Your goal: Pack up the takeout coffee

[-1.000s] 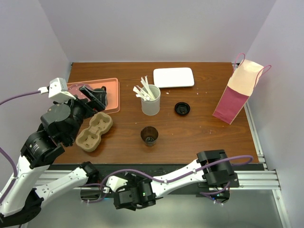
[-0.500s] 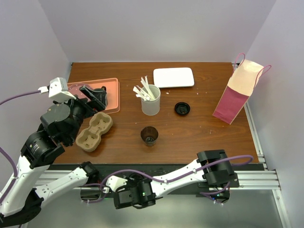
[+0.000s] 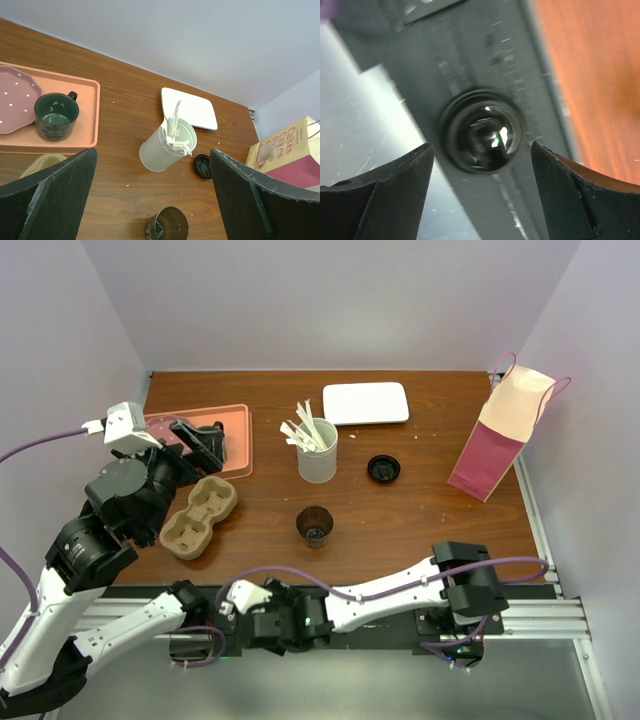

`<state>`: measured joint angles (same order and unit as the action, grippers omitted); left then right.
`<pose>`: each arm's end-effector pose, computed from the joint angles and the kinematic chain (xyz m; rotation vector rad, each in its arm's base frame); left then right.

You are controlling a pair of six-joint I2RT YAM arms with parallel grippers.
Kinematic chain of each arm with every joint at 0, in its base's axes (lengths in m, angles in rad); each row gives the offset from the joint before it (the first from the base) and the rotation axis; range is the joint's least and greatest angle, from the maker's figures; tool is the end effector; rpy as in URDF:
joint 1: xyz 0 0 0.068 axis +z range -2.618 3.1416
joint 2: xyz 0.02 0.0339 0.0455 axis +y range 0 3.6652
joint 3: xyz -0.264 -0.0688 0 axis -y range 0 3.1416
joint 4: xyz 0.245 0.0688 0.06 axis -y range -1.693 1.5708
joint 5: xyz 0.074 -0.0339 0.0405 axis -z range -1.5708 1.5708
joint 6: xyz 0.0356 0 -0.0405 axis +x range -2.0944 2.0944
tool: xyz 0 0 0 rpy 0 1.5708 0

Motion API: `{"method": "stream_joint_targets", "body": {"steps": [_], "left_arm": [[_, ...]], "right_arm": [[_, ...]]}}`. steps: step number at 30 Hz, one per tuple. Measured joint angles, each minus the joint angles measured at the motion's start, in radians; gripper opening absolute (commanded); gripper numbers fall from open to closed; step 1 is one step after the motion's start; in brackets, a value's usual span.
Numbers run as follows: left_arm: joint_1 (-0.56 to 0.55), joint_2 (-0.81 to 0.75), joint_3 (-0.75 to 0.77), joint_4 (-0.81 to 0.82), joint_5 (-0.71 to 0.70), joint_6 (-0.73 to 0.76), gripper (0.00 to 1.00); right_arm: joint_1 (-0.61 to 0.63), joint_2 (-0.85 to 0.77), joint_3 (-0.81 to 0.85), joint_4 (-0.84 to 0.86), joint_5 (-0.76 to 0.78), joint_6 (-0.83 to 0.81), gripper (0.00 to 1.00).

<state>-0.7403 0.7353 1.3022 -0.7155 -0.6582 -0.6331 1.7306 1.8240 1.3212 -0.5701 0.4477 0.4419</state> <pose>0.0883 -0.0512 0.4577 -0.3939 1.6636 -0.4626 -0.0453 0.3780 0.2104 -1.3891 2.0903 0.2979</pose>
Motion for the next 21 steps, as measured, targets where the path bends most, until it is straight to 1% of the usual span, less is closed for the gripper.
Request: {"method": "stream_joint_targets", "body": {"steps": [5, 13, 21], "left_arm": [[0.000, -0.006, -0.008, 0.002, -0.001, 0.018, 1.00], [0.000, -0.007, -0.008, 0.005, -0.003, 0.050, 1.00], [0.000, -0.007, -0.009, 0.024, -0.006, 0.073, 1.00]], "right_arm": [[-0.069, -0.034, -0.009, 0.032, -0.058, -0.005, 0.85], [-0.069, 0.019, -0.009, 0.047, -0.154, 0.000, 0.86], [-0.091, 0.066, -0.009, 0.042, -0.182, 0.013, 0.86]]}}
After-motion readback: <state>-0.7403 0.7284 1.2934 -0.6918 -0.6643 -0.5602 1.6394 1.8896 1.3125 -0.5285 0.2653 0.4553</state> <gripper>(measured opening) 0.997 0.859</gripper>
